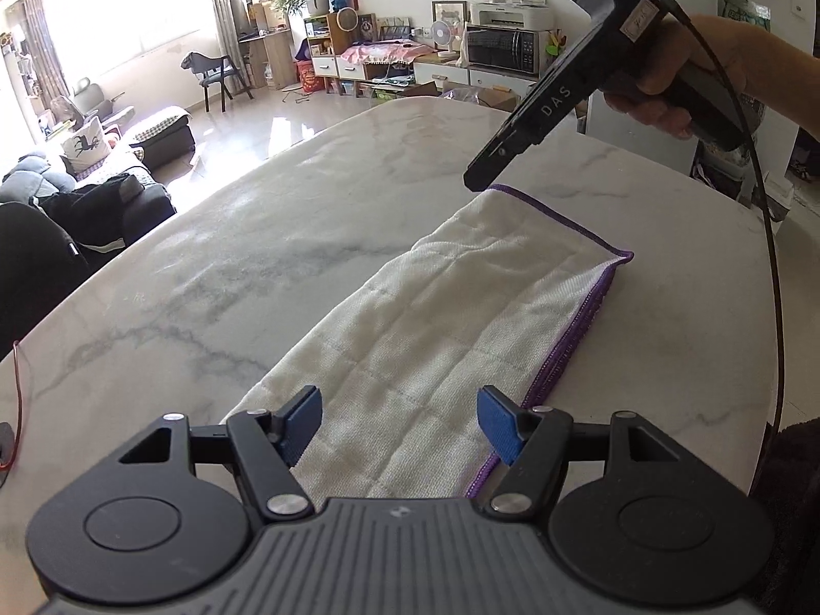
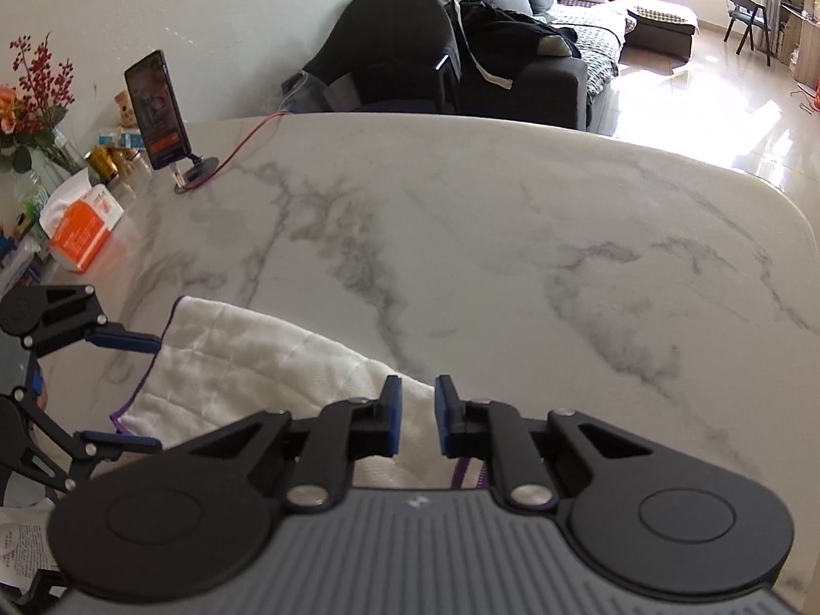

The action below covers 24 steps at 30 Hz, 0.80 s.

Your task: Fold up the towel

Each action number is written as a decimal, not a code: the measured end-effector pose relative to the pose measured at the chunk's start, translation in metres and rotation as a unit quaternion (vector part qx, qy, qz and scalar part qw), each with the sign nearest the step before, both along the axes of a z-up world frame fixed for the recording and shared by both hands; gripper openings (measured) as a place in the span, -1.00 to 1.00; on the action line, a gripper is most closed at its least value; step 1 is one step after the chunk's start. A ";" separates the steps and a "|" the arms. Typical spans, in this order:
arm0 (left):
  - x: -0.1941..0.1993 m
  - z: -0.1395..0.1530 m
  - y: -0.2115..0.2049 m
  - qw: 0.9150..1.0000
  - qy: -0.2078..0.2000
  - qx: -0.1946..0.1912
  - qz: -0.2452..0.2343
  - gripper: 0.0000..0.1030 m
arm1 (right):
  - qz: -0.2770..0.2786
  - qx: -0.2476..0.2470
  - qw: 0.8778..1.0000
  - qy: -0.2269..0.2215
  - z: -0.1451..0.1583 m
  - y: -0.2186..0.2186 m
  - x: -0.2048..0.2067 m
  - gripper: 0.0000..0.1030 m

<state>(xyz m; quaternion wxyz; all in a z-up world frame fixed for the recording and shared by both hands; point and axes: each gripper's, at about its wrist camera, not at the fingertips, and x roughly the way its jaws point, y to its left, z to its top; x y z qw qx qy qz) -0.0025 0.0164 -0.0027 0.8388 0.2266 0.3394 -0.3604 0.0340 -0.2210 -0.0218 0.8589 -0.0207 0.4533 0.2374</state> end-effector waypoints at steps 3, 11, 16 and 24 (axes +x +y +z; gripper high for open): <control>0.015 -0.001 -0.005 1.000 0.005 0.011 -0.002 0.32 | 0.040 -0.024 0.999 -0.008 -0.006 0.029 0.000 -0.71; 0.037 -0.020 -0.003 0.998 0.032 0.046 -0.001 0.32 | 0.108 -0.045 0.993 -0.022 -0.021 0.083 0.009 -0.71; 0.038 -0.026 0.014 0.998 0.047 0.032 -0.003 0.40 | 0.150 -0.067 0.986 -0.030 -0.031 0.075 0.007 -0.66; 0.046 -0.033 0.043 0.998 0.064 -0.012 -0.010 0.65 | 0.182 -0.052 0.981 -0.049 -0.041 0.016 0.003 -0.22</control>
